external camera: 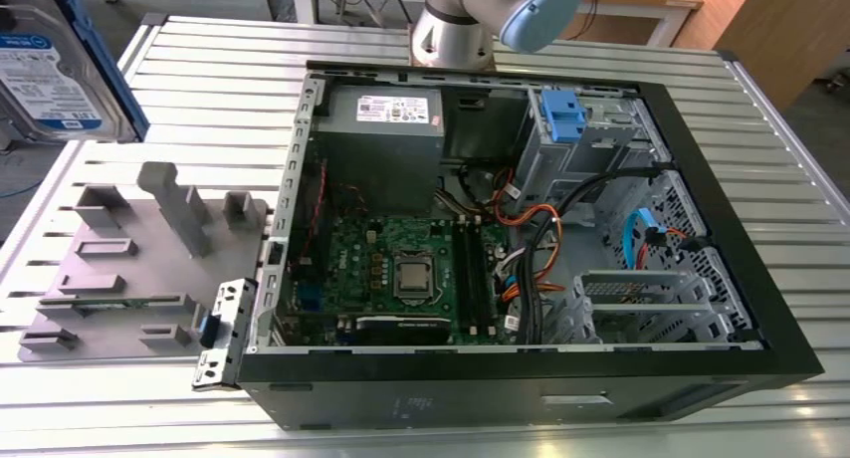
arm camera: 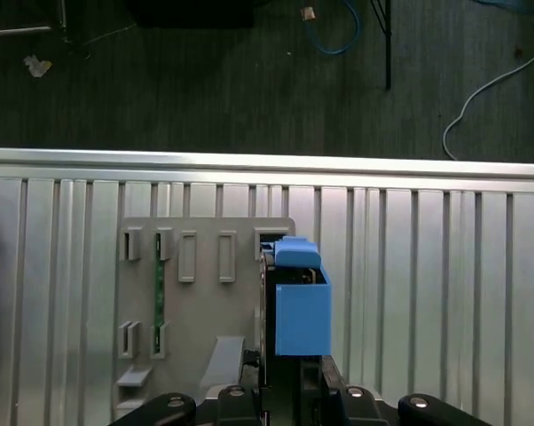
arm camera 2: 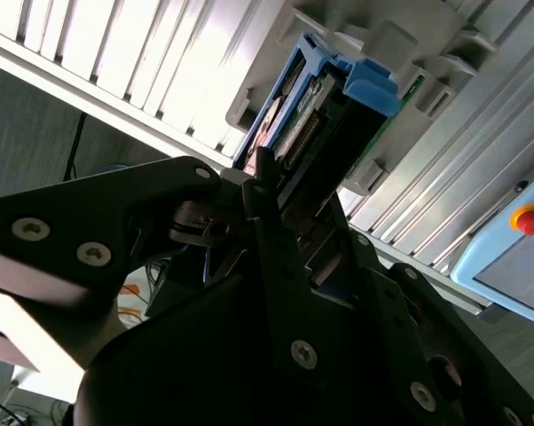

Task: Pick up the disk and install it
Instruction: 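Pick up the disk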

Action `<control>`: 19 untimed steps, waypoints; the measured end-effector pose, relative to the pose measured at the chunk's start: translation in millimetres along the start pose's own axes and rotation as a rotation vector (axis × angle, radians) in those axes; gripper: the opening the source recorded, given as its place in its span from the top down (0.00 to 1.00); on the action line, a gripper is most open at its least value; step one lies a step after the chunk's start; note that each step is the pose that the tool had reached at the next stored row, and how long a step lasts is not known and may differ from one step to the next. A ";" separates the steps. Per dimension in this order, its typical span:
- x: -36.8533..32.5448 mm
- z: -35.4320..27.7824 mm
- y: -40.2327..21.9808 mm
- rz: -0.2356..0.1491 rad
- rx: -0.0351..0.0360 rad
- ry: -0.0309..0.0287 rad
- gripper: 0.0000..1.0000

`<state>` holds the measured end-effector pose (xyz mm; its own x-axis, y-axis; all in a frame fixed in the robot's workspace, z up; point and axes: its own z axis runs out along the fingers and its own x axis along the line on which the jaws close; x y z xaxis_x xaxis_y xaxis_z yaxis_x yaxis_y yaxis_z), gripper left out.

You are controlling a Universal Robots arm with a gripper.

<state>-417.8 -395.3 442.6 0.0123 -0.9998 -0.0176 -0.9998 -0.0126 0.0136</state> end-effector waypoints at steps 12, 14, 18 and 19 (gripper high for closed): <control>-0.7 -41.3 0.6 0.000 0.0000 -0.0013 0.65; -0.9 -47.3 0.6 0.000 0.0001 -0.0015 0.65; -1.1 -59.7 0.8 0.000 -0.0001 -0.0015 0.65; -1.1 -61.5 0.8 0.000 0.0000 -0.0015 0.65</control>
<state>-417.8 -395.3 504.1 0.0123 -0.9997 -0.0192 -0.9998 -0.0125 0.0136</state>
